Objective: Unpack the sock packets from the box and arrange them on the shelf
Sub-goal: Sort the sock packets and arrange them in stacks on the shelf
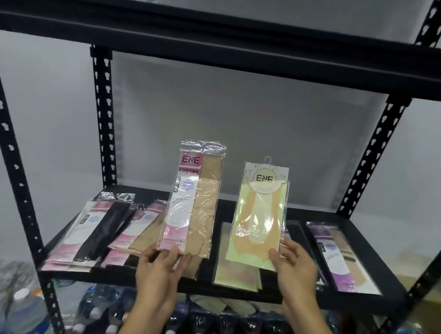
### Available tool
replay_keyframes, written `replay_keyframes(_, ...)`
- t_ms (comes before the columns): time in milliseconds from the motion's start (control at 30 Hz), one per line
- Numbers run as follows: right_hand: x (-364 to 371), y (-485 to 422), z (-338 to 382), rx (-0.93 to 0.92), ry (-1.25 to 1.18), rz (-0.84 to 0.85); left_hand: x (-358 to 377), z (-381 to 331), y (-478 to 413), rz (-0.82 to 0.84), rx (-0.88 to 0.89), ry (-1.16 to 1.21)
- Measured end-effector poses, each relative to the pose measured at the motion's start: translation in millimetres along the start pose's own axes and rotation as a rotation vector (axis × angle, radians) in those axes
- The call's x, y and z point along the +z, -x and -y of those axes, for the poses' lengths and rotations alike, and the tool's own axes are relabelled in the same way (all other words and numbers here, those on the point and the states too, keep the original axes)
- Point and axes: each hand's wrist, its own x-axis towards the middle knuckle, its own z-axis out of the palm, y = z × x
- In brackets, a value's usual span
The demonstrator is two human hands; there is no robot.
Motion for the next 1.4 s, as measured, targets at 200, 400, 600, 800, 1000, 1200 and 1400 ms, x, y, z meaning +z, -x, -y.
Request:
replay_keyframes(200, -3, -7, -4, 0.020, 0.016, 0.001, 0, 3, -2, -0.021, -0.002, -0.015)
replay_keyframes(400, 2, -11, -13, 0.049, 0.043, 0.003, -8, 0, -7, -0.017, 0.009, -0.032)
replay_keyframes(600, 8, -21, -28, 0.111, 0.080, -0.004, -12, -3, -8, -0.040, 0.018, -0.043)
replay_keyframes(800, 17, -47, -50, 0.224, 0.184, -0.042, -14, -3, -6, -0.046, 0.014, -0.059)
replay_keyframes(1000, 18, -57, -64, 0.263, 0.272, -0.026, -16, -3, -5, -0.048, 0.009, -0.055)
replay_keyframes(1200, 19, -54, -68, 0.208, 0.442, -0.004, -22, -1, -7, -0.055, -0.001, -0.058)
replay_keyframes(1400, 20, -55, -63, 0.053, 0.751, 0.080, -25, 1, -7, -0.069, -0.006, -0.056)
